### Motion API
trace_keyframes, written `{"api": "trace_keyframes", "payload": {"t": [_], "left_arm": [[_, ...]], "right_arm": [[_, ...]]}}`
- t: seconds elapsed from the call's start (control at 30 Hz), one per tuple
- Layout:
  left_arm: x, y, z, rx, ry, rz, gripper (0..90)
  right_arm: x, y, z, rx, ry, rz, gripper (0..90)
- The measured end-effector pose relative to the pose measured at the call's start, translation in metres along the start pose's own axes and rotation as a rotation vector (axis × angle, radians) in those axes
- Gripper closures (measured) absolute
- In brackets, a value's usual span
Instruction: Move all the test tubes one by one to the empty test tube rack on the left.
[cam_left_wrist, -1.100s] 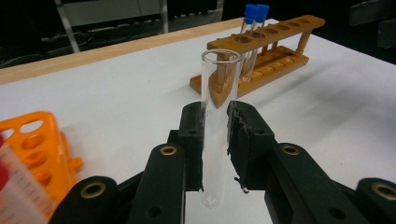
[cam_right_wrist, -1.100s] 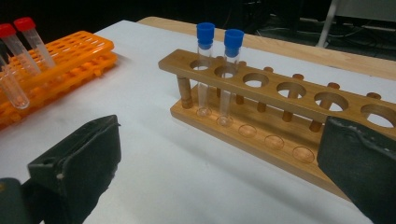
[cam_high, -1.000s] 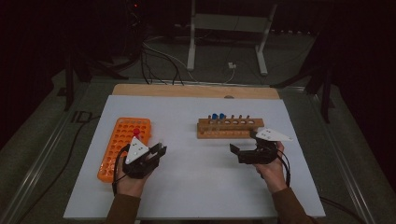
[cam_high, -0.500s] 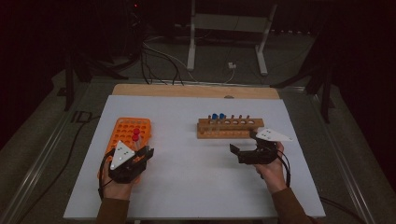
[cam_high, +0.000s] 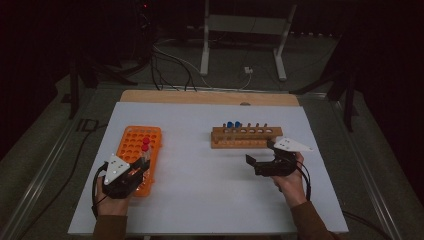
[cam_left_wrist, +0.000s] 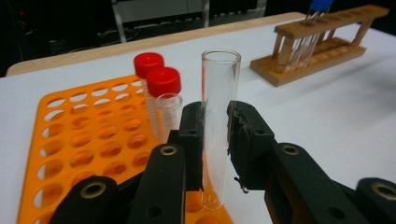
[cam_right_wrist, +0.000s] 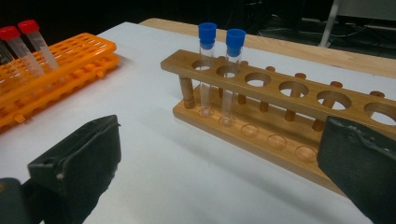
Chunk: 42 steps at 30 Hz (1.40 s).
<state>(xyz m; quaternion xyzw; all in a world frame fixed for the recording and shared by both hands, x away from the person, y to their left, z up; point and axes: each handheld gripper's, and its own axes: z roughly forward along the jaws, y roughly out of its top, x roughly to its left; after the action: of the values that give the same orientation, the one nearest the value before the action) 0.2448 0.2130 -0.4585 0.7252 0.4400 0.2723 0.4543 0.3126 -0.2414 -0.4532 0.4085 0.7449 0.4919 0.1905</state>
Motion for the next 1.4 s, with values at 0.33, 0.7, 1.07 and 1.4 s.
{"api": "trace_keyframes", "payload": {"t": [0.33,0.7,1.07,1.4], "left_arm": [[0.009,-0.006,0.0,0.005,0.026,-0.017,75.4],[0.006,-0.014,0.015,0.148,0.036,0.017,75.8],[0.007,-0.014,0.015,0.182,0.036,0.007,76.2],[0.006,-0.017,0.017,0.223,0.038,0.02,76.1]], "right_arm": [[0.0,0.0,-0.001,-0.003,0.002,-0.001,0.0],[0.0,0.0,-0.001,-0.002,0.005,-0.004,0.0],[0.001,0.0,-0.001,-0.001,0.01,-0.007,0.0],[0.002,0.0,-0.001,-0.001,0.014,-0.006,0.0]]}}
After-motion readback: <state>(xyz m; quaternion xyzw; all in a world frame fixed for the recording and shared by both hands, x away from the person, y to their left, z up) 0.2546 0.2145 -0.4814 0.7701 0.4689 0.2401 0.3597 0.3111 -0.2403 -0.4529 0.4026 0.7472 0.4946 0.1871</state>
